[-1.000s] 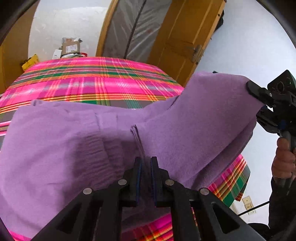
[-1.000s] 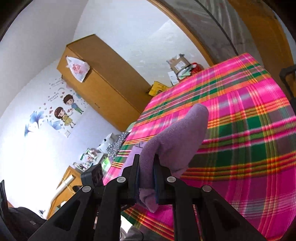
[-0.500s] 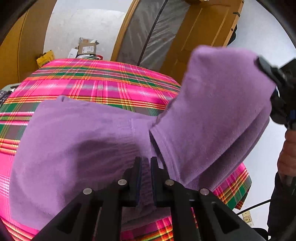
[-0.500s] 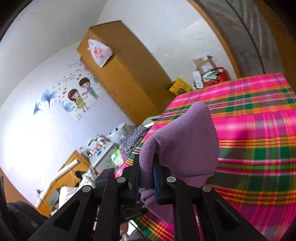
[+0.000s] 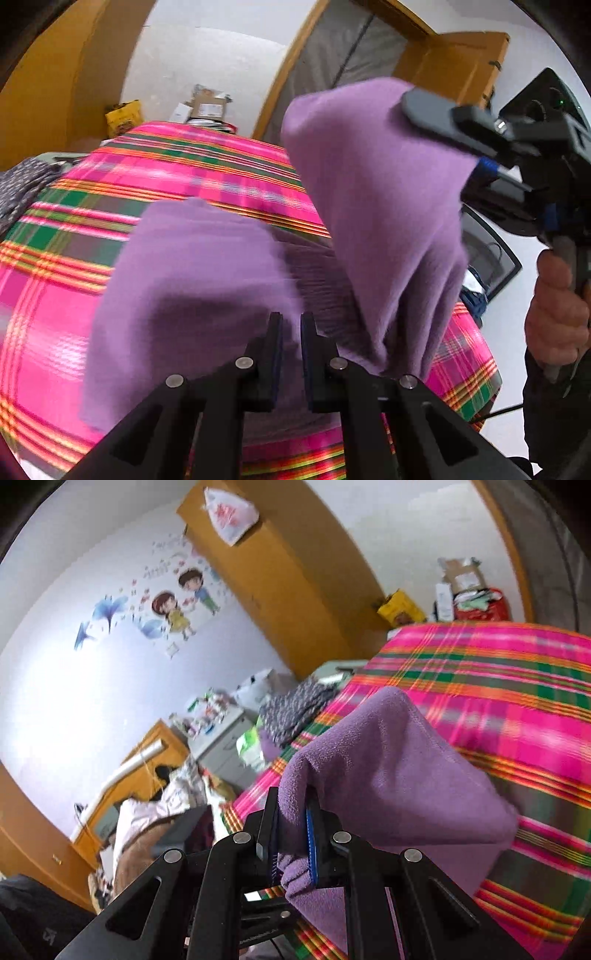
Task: Fold clothes
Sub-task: 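Lift the held edge and fold it over the garment with the right gripper, then open the right gripper and release the folded edge onto the garment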
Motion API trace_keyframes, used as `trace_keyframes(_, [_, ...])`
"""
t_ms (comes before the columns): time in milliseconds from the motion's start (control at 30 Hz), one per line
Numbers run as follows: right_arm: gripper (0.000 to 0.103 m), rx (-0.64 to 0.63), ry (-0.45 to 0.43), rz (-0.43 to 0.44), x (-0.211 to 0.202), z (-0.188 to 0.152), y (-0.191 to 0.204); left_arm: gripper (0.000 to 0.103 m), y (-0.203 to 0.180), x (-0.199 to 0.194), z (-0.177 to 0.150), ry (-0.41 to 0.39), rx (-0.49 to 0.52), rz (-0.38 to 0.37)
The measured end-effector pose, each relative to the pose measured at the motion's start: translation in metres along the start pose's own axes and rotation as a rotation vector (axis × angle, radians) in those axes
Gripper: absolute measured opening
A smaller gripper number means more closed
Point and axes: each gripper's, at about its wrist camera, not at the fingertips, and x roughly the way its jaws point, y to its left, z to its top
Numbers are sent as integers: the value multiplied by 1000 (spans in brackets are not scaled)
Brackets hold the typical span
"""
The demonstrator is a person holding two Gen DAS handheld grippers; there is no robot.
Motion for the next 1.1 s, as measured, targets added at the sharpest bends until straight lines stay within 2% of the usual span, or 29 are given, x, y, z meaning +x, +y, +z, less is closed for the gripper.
trace_keyframes(200, [17,-22,140,11,68,-1,5,9,41,-19,-9,-23,-88,77])
trace_keyframes(300, [27,-7,219,31,95,-8,0,9,60,-28,-10,-35,-128,110])
trace_keyframes(367, [39,-2,231,43,101,-12,1,9,69,-34,-10,-49,-149,118])
trace_keyframes(400, [39,-3,228,50,101,-14,2,9,74,-36,-10,-56,-159,121])
trace_keyframes(467, [39,-9,207,68,92,-16,5,9,82,-43,-10,-73,-179,120])
trace_keyframes(633, [39,-4,117,31,53,-20,-4,10,91,-54,-9,-110,-249,10])
trace_keyframes(767, [39,24,85,-43,28,-37,-22,33,81,-50,-3,-114,-251,-68])
trace_keyframes(800, [39,33,82,-48,24,-42,-26,34,77,-48,-2,-113,-247,-84])
trace_keyframes(1100, [39,65,73,-107,-7,-87,-46,34,77,-19,-12,5,-299,-91])
